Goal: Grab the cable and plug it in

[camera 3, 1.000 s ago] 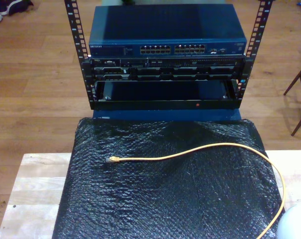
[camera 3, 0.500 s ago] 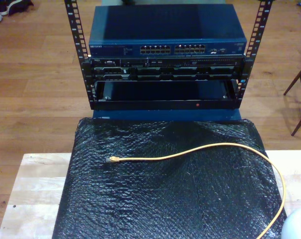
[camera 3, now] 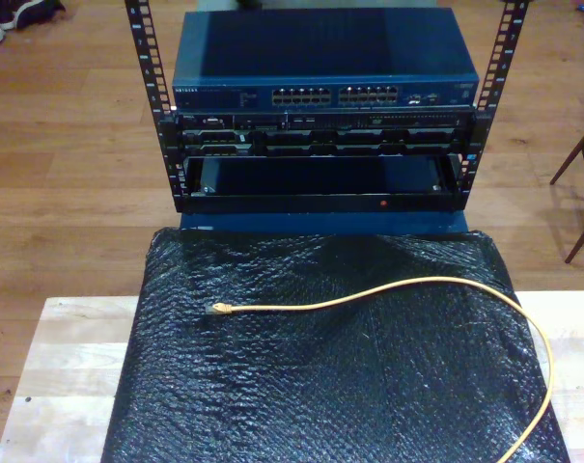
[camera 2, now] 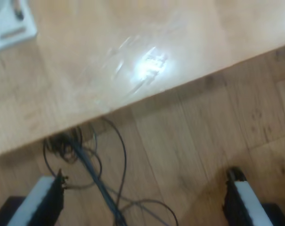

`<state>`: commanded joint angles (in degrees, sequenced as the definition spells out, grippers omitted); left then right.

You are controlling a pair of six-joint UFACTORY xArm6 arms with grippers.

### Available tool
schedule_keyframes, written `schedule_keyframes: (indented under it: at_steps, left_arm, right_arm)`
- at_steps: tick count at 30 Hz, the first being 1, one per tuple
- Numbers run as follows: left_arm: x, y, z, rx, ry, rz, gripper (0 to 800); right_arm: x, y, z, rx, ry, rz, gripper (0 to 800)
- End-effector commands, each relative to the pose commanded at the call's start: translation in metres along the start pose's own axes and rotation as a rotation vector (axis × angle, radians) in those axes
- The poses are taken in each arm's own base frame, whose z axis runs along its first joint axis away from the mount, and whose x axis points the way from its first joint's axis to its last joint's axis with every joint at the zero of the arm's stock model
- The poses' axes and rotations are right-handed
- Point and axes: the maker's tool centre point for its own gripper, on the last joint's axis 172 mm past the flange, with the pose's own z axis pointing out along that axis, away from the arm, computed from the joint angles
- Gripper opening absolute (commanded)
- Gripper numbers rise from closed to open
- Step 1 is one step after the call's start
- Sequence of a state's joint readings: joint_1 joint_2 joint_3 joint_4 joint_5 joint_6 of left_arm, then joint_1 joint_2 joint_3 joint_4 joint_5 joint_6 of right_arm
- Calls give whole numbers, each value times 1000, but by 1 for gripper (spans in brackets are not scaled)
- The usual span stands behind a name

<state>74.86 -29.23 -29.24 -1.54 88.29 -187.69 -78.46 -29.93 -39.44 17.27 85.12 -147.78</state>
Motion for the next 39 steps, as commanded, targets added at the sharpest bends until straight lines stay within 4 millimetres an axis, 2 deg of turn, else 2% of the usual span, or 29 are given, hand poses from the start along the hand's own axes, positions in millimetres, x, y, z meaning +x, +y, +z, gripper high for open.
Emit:
schedule_keyframes:
  at_steps: [8, 16, 21, 23, 30, 39]
  left_arm:
    - [15, -23, -1, -47, 28, -45, 800]
    - [27, -48, 0, -118, 12, -87, 800]
    - [40, -71, -2, -87, 37, -102, 799]
    - [46, -78, -2, -77, 54, -100, 799]
    - [69, -100, 5, -61, 110, -132, 799]
    - [83, -118, 11, -92, 103, -170, 800]
  right_arm:
    - [47, 25, -1, 31, 151, 71, 800]
    - [67, 44, -7, 36, 155, 86, 799]
    - [82, 49, -14, 56, 166, 90, 799]
    - [91, 57, -16, 47, 178, 97, 799]
    - [122, 67, -6, 84, 208, 98, 799]
    - [174, 80, 6, 138, 235, 79, 799]
